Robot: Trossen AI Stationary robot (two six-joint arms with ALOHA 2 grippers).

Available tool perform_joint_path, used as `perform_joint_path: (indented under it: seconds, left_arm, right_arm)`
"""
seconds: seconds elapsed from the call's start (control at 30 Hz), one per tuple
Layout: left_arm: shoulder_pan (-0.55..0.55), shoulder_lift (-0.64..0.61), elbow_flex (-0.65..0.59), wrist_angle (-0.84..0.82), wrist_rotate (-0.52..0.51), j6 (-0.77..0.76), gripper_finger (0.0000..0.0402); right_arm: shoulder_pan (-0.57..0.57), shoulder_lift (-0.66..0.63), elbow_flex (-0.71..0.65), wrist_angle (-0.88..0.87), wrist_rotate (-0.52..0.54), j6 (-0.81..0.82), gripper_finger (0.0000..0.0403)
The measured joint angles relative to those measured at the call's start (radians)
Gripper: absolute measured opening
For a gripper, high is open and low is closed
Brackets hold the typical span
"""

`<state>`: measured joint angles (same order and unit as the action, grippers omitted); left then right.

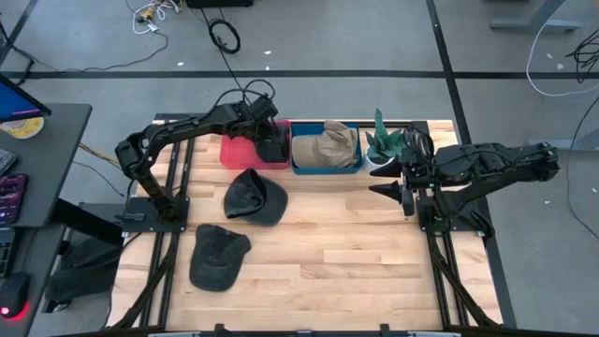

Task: Pick & Place hat
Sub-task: Put the top right black cap into the red bin

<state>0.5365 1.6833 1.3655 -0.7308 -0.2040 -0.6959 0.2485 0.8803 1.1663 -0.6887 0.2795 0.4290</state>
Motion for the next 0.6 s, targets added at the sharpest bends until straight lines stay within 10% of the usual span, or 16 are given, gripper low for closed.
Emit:
perform_joint_path:
  seconds: [0.33,0.6]
  left_arm:
    - [-0.031,-0.003,0.000,-0.039,-0.008,-0.018,0.0280]
    - [-0.059,-0.012,0.067,-0.276,-0.177,-0.040,0.0290]
  right_arm:
    - [0.000,0.000,0.000,0.000,0.000,0.000,0.0219]
    - [0.000,0.000,0.000,0.000,-0.010,0.005,0.0219]
